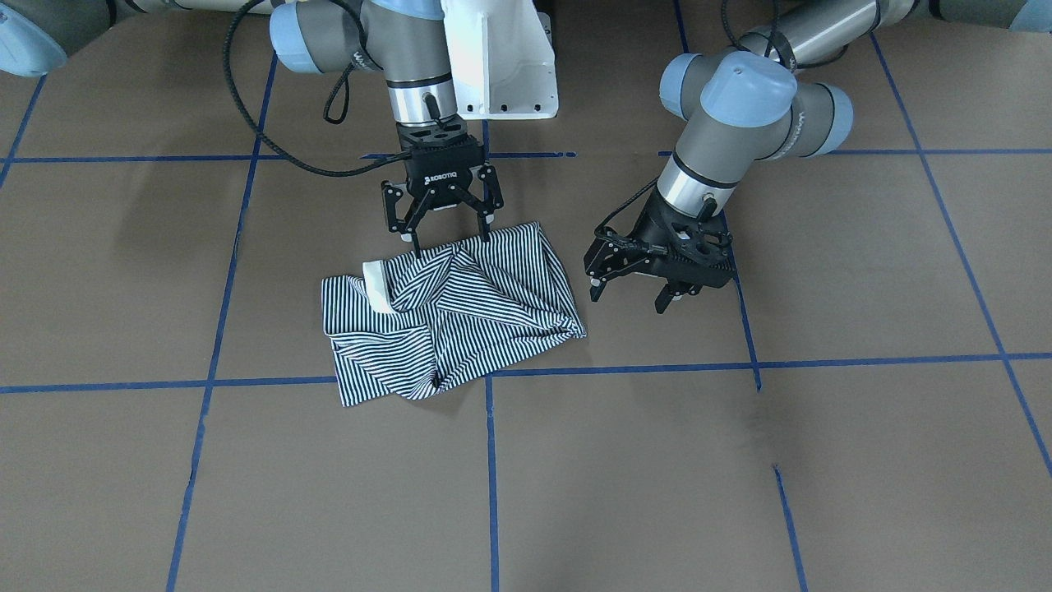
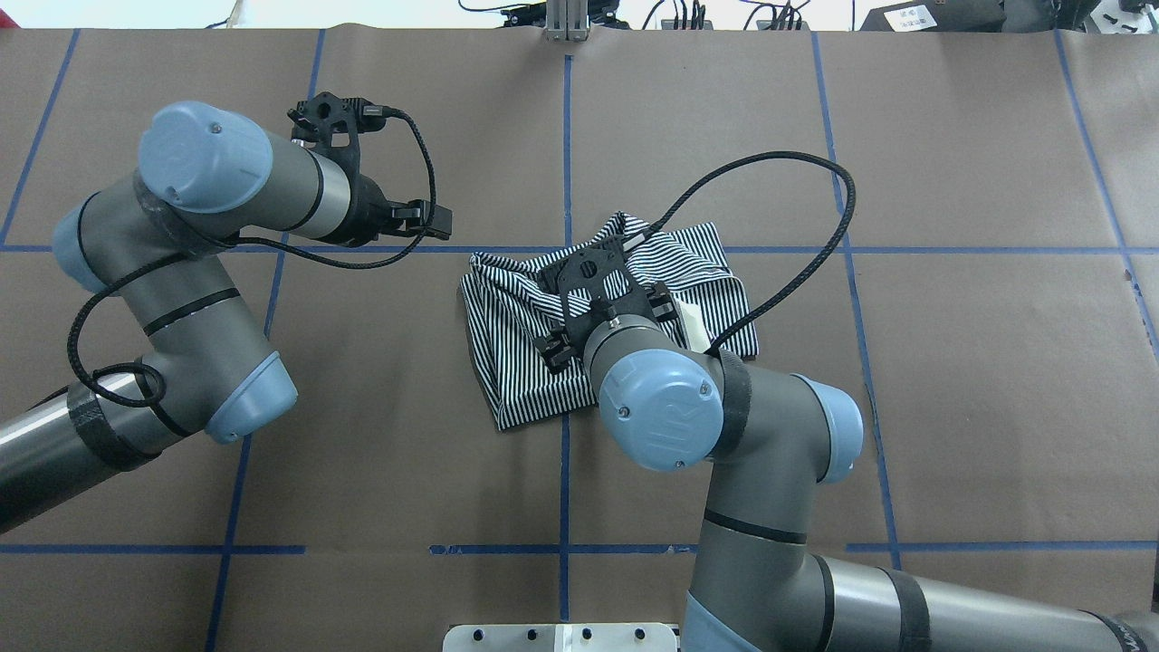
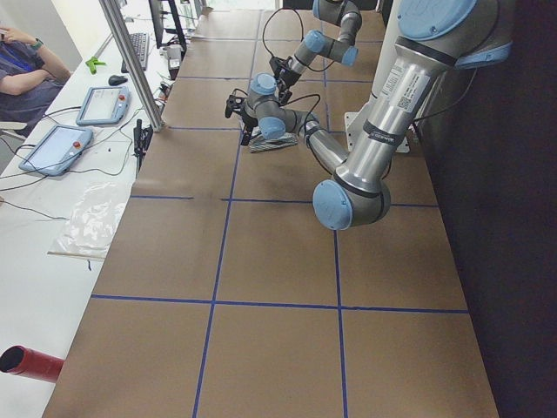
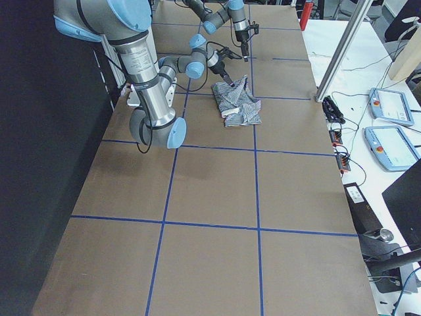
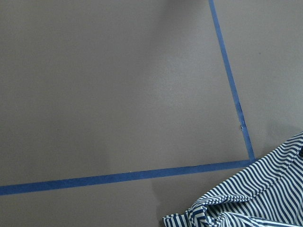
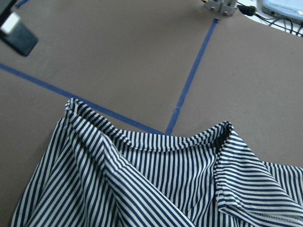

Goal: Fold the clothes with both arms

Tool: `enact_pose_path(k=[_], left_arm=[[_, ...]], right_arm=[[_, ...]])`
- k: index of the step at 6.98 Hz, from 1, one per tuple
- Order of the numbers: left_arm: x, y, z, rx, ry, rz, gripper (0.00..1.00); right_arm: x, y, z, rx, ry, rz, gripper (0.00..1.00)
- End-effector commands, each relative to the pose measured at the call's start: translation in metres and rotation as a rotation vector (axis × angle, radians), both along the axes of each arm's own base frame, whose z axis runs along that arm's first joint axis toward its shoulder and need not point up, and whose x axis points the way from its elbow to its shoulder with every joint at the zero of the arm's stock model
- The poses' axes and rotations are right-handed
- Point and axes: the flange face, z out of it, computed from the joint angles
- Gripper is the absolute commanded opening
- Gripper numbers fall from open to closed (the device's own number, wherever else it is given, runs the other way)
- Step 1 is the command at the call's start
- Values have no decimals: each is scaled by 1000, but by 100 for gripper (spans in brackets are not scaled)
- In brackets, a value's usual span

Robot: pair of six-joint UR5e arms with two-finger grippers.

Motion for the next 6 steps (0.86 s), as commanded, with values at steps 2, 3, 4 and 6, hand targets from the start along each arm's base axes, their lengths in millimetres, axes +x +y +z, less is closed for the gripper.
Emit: enact_pose_path(k=[2,3,4,6], left_arm=[[-8,6,3,-1,5,-3,100],[-12,10,3,2,8,-3,100],[-15,12,1,4,12,-3,100],[-15,12,1,4,14,-2,100]], right_arm=[[-26,5,24,162,399,-226,90],[-32,3,16,157,444,-244,89],[-37,3,17,158,459,-253,88],[-57,-3,20,153,493,-264,85]])
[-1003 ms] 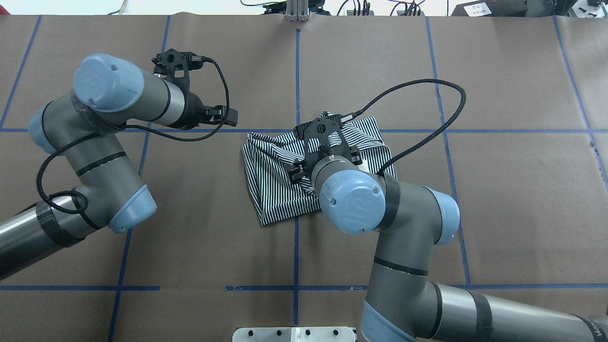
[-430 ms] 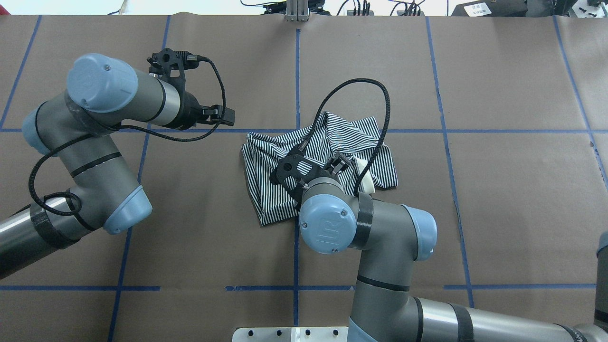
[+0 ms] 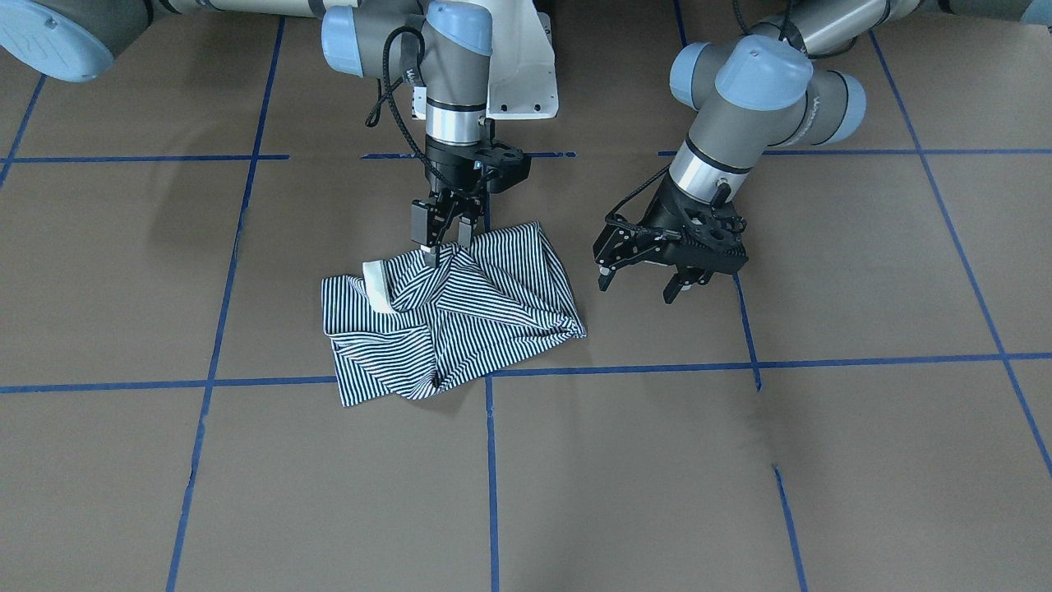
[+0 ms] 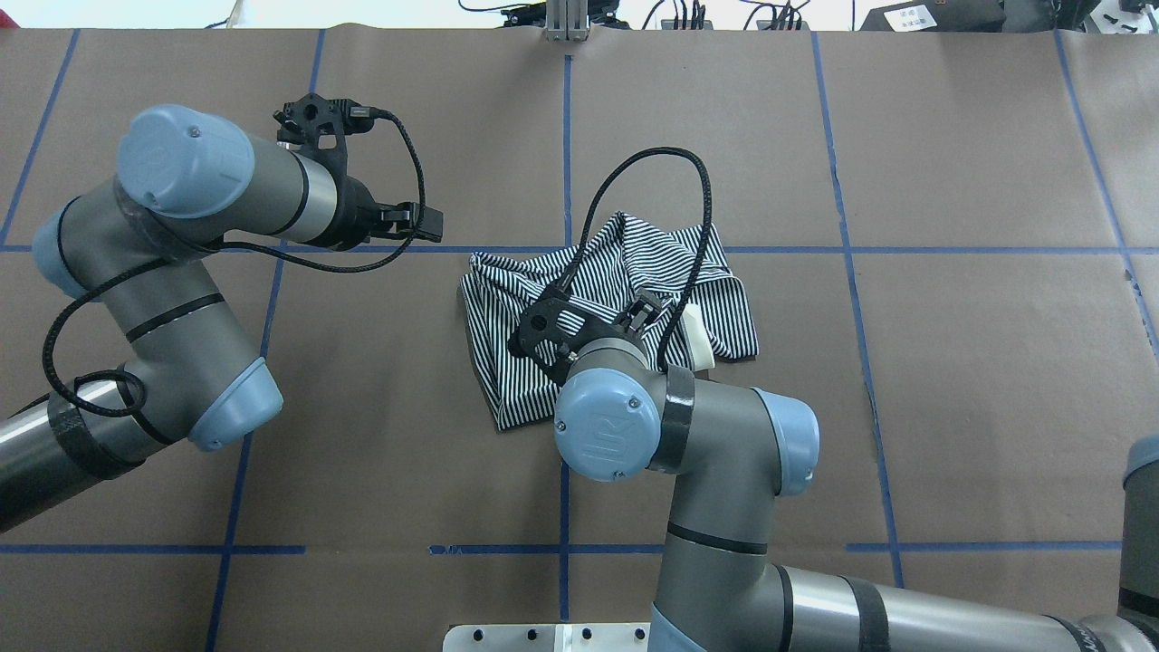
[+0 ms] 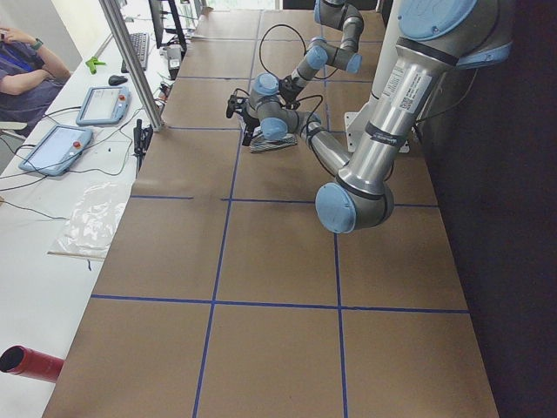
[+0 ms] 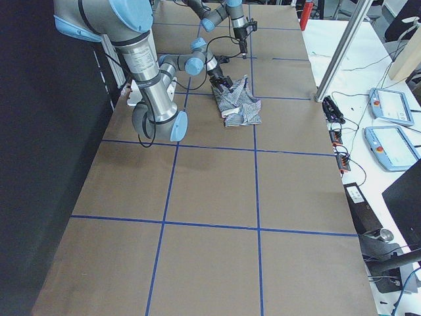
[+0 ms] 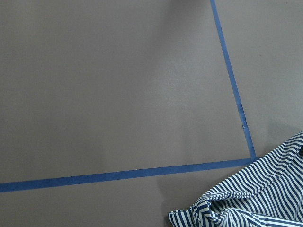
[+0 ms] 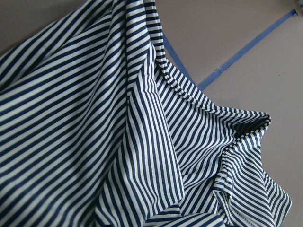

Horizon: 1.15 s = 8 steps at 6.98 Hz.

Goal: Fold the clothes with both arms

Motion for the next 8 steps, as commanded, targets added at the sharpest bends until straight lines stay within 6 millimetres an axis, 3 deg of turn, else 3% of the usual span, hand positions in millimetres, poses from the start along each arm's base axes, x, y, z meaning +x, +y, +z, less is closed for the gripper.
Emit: enact_pose_path(k=[1,7,8], left_arm=[[0,0,0,-1,0,0,100],[0,1,0,-2,2,1,100],[0,1,-1,-1,3,-1,100]], right_arm=[[-10,-1,3,-2,23,-7,84],[-24,8,6,-14,29,-14,82],[-24,9,7,-14,36,-17,73]])
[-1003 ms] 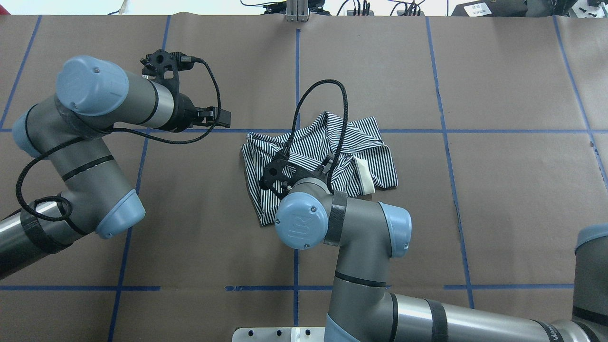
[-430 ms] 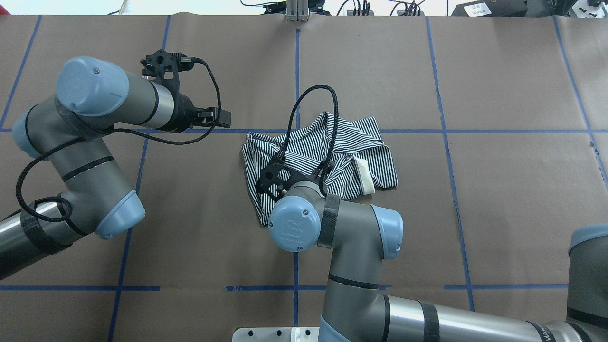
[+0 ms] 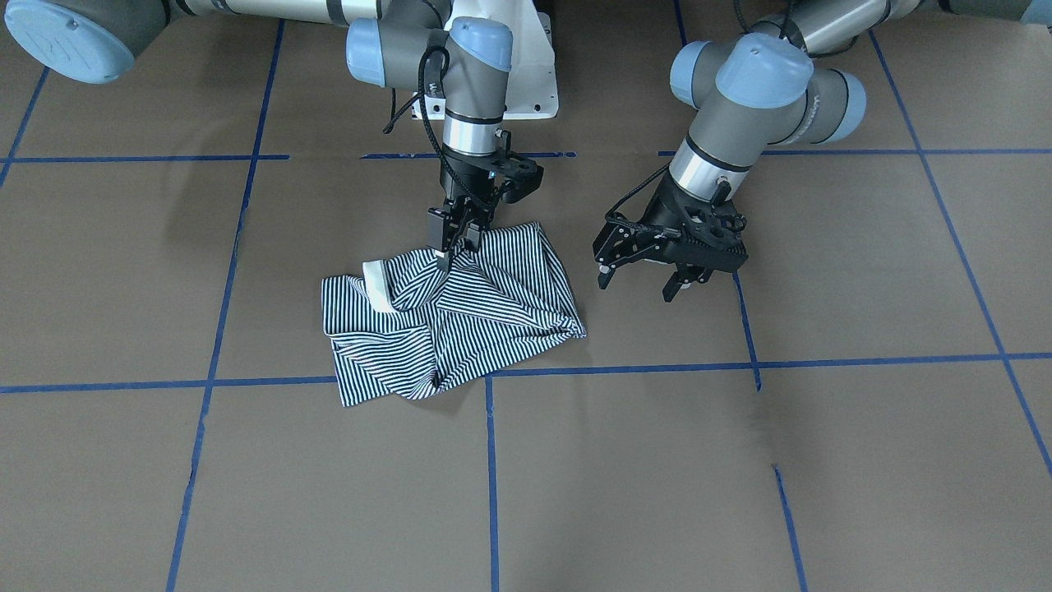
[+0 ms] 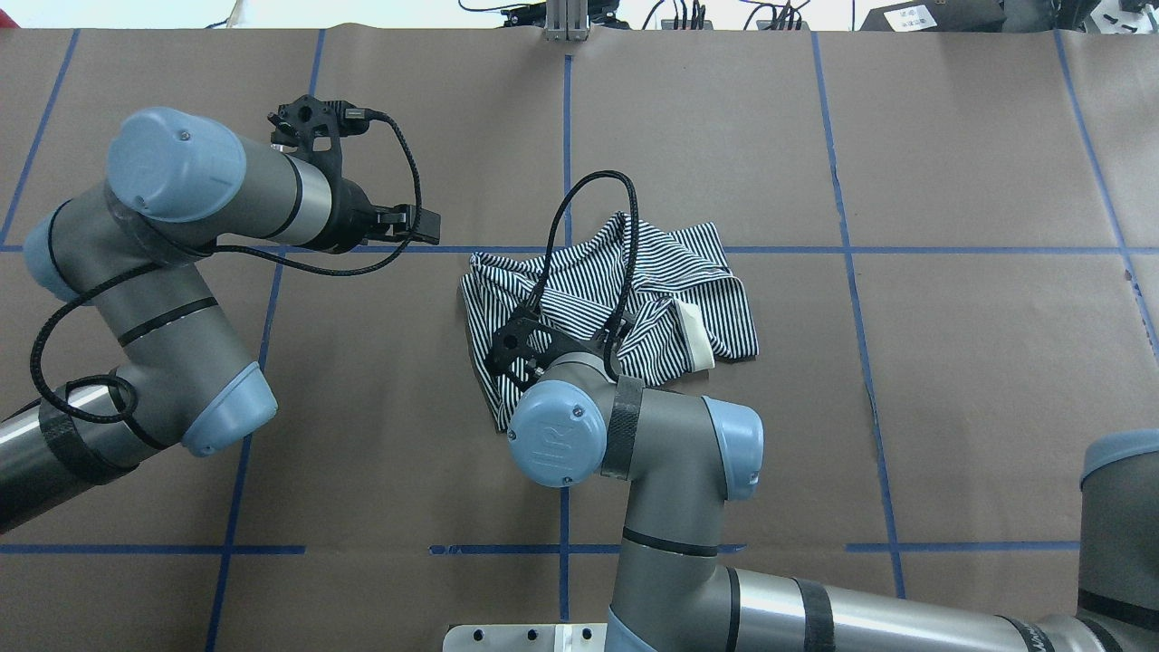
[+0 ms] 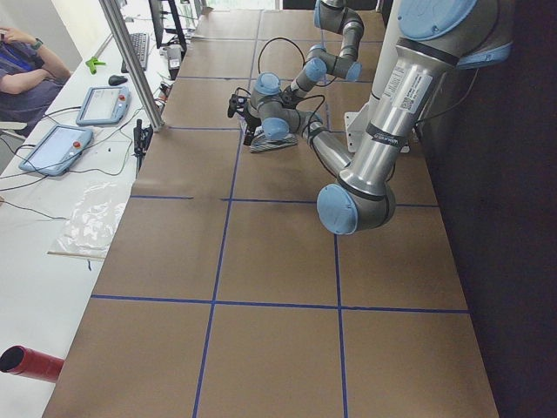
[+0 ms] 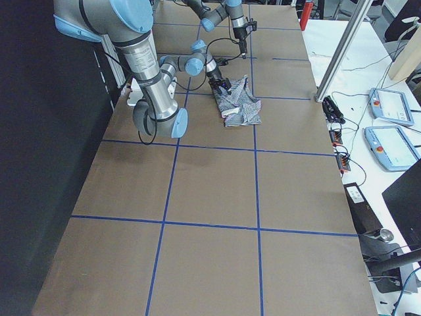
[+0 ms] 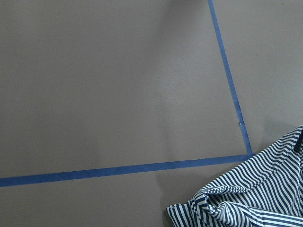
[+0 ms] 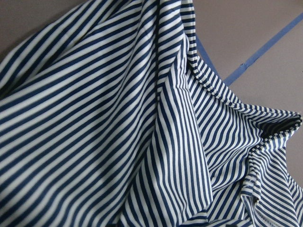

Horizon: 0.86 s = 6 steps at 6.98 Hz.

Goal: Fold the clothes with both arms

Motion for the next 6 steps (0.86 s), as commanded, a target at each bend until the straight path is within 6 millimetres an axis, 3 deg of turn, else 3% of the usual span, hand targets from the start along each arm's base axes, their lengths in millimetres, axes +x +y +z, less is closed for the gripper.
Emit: enact_pose_path(k=[1,2,3,6], left_arm=[[0,0,-1,1,1,-1,100],[0,0,0,0,0,0,100],[0,0,-2,1,2,-2,100],[-2,2,-4,1,7,-3,100]], right_arm=[[0,1,5,0,34,-14,46],[5,-6,3,16,66,-35,21],[8,-12,5,11,70,-34,8],[24,-37,6,-2,74,-15,0]])
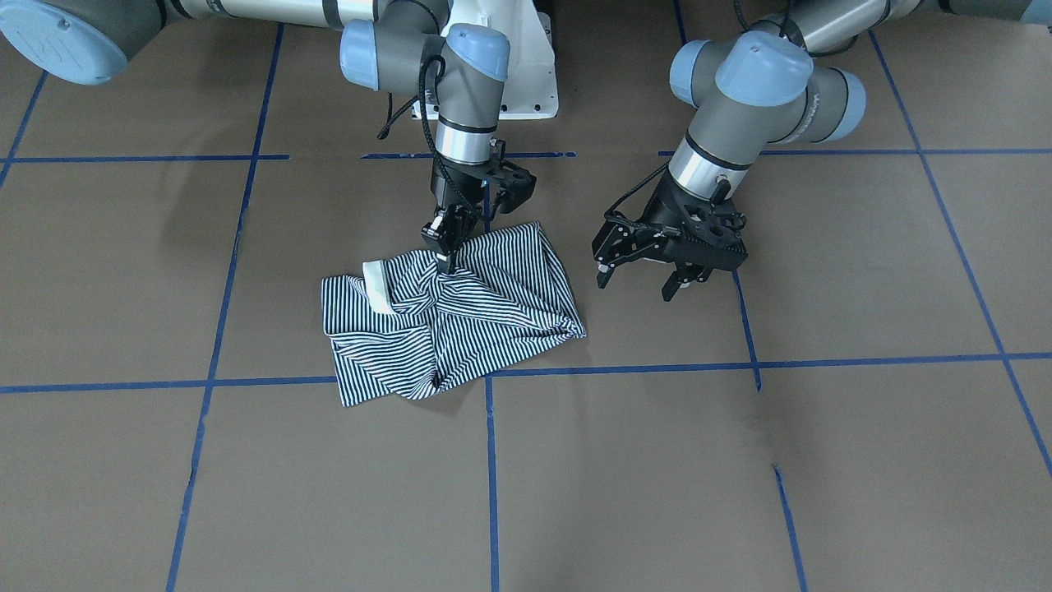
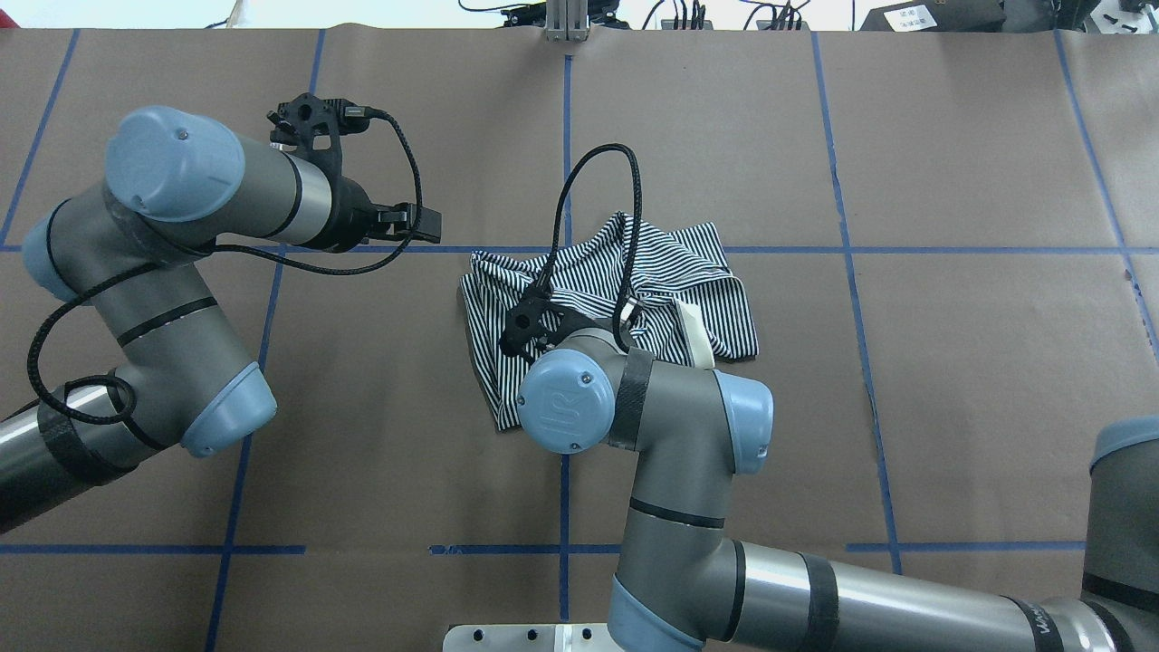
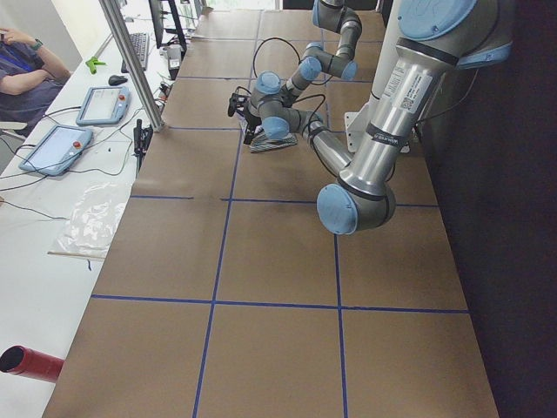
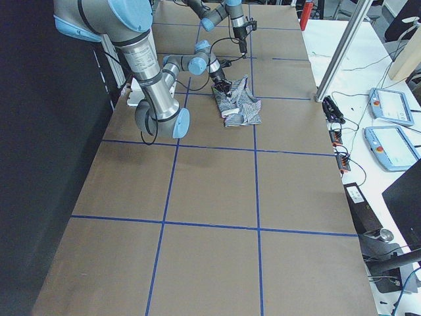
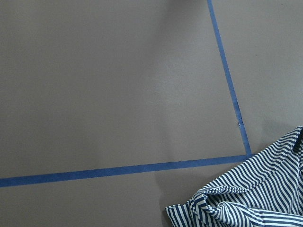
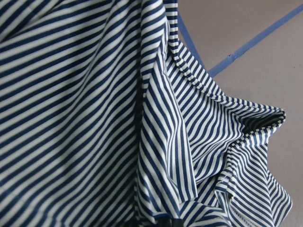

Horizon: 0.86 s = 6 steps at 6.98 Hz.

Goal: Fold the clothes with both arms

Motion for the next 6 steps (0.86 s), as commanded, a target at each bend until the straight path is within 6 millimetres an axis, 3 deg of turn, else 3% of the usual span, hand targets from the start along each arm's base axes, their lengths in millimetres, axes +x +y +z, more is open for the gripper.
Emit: enact_pose_path(k=[1,3,4,5,6], left_arm=[[0,0,0,-1,1,-1,100],[0,0,0,-1,1,-1,100],[0,0,0,-1,1,-1,100],[0,0,0,-9,4,-5,100],[0,1,0,-15,7,-7,100]], right_arm=[[18,-28,-1,-14,-5,27,0],[33,-91,-18,2,23,68,0],[27,-121,-25,1,43,87,0],[9,-150,-14,2,42,108,0],[5,-165,2,10,47,109,0]])
